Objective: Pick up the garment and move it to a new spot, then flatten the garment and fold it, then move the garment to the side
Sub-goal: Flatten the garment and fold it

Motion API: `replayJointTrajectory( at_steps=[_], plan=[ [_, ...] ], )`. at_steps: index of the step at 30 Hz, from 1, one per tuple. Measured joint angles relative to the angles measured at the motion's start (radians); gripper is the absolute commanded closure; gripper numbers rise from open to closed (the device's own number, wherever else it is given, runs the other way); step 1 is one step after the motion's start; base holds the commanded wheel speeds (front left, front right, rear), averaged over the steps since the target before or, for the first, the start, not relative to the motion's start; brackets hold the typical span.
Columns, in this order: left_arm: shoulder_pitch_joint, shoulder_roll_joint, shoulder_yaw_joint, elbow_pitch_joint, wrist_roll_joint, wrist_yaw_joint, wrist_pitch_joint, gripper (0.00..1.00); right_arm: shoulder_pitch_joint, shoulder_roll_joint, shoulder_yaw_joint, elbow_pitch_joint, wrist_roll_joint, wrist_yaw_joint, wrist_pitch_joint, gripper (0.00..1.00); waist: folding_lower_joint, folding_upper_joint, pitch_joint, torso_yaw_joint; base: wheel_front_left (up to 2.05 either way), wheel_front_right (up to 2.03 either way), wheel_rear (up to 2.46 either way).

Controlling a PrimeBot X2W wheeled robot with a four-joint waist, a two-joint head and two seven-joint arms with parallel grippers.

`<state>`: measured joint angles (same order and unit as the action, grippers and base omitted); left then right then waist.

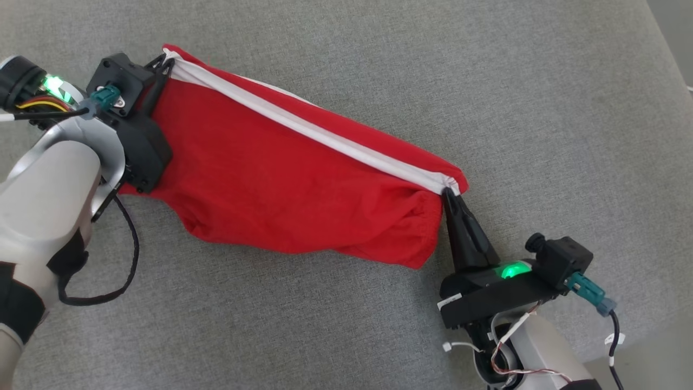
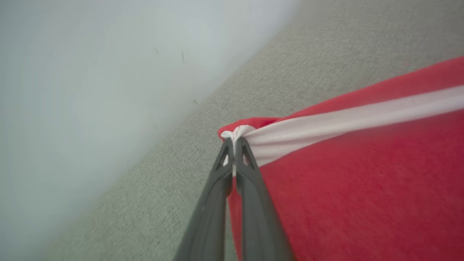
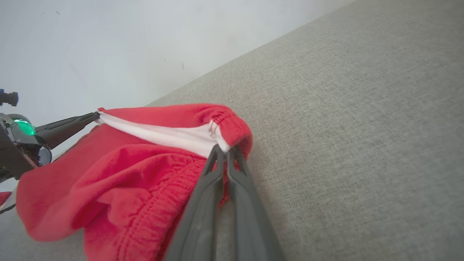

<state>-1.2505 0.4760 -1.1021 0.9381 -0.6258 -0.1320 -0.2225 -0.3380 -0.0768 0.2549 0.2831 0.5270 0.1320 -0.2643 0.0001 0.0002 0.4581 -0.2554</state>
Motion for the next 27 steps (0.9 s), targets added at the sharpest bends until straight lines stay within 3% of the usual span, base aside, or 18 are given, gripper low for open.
replayJointTrajectory(
  at_steps=[1,2,3,4,13,27],
  plan=[
    [0.0,-0.003,-0.002,0.009,-0.003,0.0,-0.005,0.96,-0.003,0.0,0.001,-0.001,0.0,0.0,0.0,0.48,0.0,0.0,0.001,0.001,0.0,0.0,0.0],
    [0.0,-0.007,-0.004,0.017,-0.011,0.0,-0.006,0.75,-0.007,-0.001,0.001,-0.003,0.0,0.0,0.0,0.11,-0.0001,-0.0001,0.002,0.002,0.0,0.0,0.0],
    [0.0,-0.008,-0.006,0.022,-0.017,0.0,-0.009,0.28,-0.009,-0.001,-0.001,-0.008,0.0,0.0,0.0,0.0,-0.0001,0.0,0.002,0.003,0.0,0.0,0.0],
    [0.0,-0.011,-0.007,0.026,-0.024,0.0,-0.015,0.0,-0.01,0.0,-0.004,-0.012,0.0,0.0,0.0,0.0,-0.0001,0.0,0.003,0.005,0.0,0.0,0.0],
    [0.005,-0.034,-0.007,0.044,-0.077,0.0,-0.034,0.0,0.007,0.002,-0.103,-0.039,-0.083,0.0,0.0,0.0,-0.0001,-0.0001,-0.01,0.03,0.0,0.0,0.0],
    [0.153,-0.12,0.145,0.1,-0.279,0.001,-0.04,0.0,0.064,0.02,-0.244,-0.032,-0.171,0.0,0.0,0.0,-0.0002,-0.0002,-0.078,0.072,0.0,0.0,0.0]
  ],
)
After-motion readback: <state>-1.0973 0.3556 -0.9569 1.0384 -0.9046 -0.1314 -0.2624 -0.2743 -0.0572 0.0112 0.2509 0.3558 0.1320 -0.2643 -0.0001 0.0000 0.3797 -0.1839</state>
